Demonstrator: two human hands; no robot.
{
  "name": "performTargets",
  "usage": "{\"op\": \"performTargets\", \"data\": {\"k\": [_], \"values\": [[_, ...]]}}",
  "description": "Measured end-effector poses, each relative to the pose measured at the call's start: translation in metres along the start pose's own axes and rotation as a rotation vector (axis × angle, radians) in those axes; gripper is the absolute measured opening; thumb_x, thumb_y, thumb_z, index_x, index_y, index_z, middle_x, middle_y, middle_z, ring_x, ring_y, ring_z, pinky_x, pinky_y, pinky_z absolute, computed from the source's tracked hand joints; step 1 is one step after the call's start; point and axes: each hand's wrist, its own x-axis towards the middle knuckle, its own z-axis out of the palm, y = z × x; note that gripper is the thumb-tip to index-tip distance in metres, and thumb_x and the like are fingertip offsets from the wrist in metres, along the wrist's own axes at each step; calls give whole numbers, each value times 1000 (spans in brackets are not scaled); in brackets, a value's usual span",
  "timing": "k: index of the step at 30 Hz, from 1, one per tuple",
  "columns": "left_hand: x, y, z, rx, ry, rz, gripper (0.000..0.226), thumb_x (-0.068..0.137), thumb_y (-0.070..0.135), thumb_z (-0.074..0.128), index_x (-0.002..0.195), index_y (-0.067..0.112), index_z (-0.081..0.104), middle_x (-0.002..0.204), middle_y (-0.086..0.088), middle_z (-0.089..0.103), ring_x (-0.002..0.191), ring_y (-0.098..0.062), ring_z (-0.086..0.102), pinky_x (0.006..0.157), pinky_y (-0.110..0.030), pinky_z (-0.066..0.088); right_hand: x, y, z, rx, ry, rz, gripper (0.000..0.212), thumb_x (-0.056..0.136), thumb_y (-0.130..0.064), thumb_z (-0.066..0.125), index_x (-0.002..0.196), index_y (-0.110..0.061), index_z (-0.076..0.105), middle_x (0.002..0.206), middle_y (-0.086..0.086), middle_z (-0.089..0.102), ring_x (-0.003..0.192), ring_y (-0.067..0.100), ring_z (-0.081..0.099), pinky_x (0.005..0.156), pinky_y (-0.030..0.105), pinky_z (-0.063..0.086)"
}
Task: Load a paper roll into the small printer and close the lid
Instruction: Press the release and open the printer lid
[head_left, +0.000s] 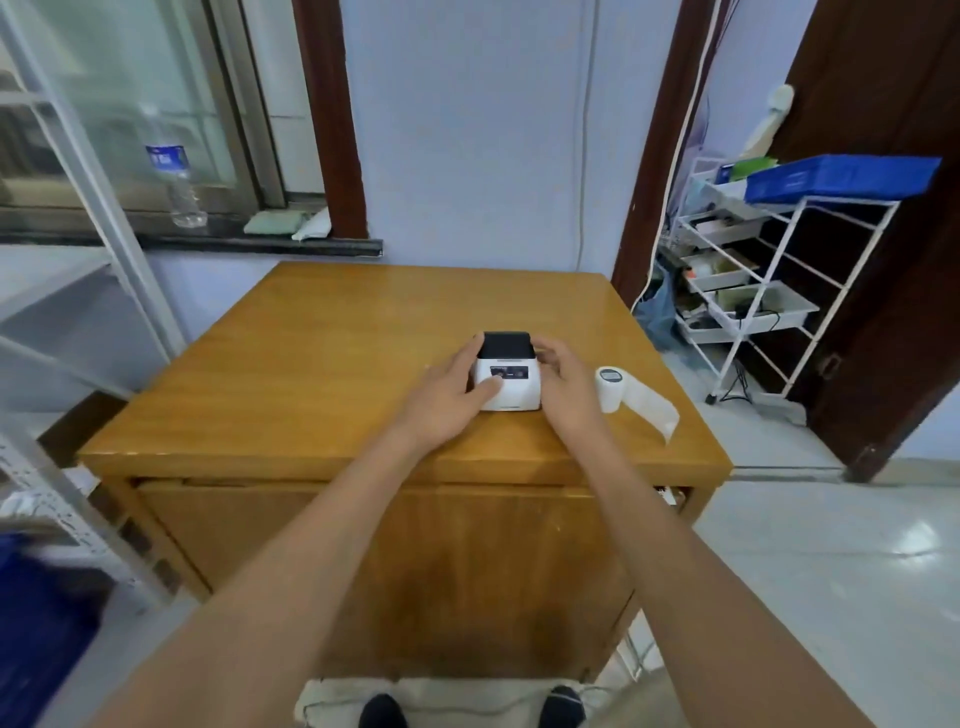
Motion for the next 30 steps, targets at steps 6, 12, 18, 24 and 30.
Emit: {"op": "performTargets", "data": {"k": [6, 12, 18, 24, 30], "values": [[8, -1, 0, -39, 62, -53, 62, 103, 55, 38, 162, 39, 25, 165, 7, 38, 148, -22, 38, 121, -48, 27, 2, -2, 0, -48, 31, 25, 35, 105, -4, 43, 131, -21, 61, 105, -18, 63, 104, 11, 65, 93, 36, 57], [25, 1, 10, 113, 216, -109, 63, 103, 50, 34, 163, 32, 26, 154, -3, 51, 147, -24, 36, 116, -45, 31, 11, 4, 2, -68, -33, 34, 34, 104, -10, 52, 129, -31, 59, 118, -6, 66, 107, 14, 66, 98, 46, 57], [21, -4, 6, -97, 180, -77, 64, 101, 48, 51, 160, 33, 31, 152, 3, 52, 139, -22, 47, 103, -36, 41, 12, 6, -1, -82, -62, 8, 49, 105, -11, 52, 149, -31, 48, 132, -6, 66, 108, 6, 65, 97, 34, 56], [17, -14, 1, -314, 208, -60, 56, 95, 39, 67, 148, 38, 48, 143, 12, 58, 123, -9, 56, 99, -29, 46, 10, 8, -2, -62, -50, 8, 51, 104, -9, 54, 152, -28, 51, 135, -7, 67, 105, 1, 63, 101, 32, 54], [16, -8, 2, -273, 224, -97, 67, 94, 47, 67, 156, 34, 43, 151, 5, 54, 134, -13, 52, 105, -34, 47, 10, 3, -4, -51, -128, 22, 52, 106, 2, 44, 153, -17, 51, 146, -3, 60, 132, 9, 56, 111, 23, 44]]}}
